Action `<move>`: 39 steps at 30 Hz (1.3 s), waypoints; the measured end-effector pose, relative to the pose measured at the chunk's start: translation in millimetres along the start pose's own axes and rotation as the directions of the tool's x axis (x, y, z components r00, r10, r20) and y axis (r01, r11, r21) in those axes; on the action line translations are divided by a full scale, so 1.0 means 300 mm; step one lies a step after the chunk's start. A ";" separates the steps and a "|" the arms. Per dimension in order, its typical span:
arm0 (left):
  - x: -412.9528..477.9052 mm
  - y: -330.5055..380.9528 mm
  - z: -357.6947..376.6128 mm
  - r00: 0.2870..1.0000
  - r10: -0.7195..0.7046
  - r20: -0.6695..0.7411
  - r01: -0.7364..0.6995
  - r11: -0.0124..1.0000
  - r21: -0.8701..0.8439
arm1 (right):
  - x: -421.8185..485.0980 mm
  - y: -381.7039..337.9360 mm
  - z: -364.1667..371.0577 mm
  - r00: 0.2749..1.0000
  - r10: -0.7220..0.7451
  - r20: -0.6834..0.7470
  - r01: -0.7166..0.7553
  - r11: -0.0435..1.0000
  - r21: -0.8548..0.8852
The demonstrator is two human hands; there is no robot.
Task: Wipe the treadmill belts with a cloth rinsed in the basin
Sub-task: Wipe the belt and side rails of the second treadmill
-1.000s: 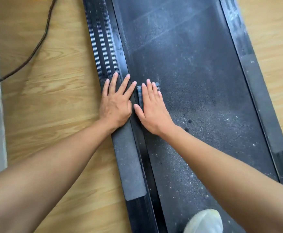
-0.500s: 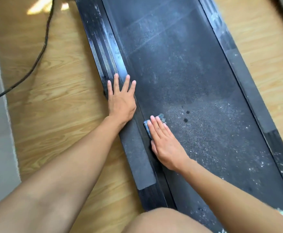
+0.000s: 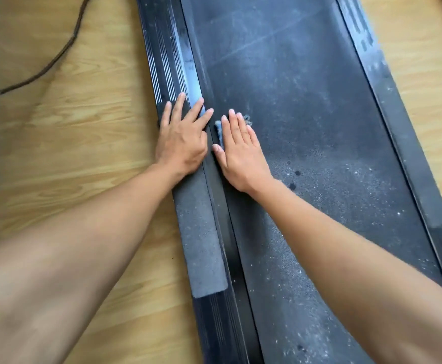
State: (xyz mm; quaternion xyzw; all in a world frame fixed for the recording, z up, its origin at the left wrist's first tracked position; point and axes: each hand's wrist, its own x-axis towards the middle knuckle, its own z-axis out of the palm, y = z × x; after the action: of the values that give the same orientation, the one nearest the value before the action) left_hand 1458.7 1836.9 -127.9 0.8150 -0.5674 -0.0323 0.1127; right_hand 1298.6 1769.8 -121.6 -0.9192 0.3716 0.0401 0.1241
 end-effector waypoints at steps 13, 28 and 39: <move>-0.031 0.125 0.007 0.986 -0.167 0.017 0.164 0.982 0.093 | -0.695 0.021 0.090 0.994 0.042 0.098 -0.043 0.999 -0.001; -0.031 0.118 -0.005 0.986 -0.164 -0.018 0.165 0.986 0.023 | -0.770 0.056 0.084 0.997 0.002 0.077 0.005 0.996 -0.088; -0.026 0.109 -0.005 0.982 -0.187 -0.036 0.185 0.980 -0.068 | -0.110 -0.017 0.023 0.998 0.056 0.017 -0.054 0.995 -0.081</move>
State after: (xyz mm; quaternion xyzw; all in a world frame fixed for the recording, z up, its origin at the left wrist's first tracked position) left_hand 1426.1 1833.6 -119.8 0.8610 -0.4850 -0.0437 0.1471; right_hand 1278.4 1797.4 -121.6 -0.9124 0.3937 0.0671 0.0894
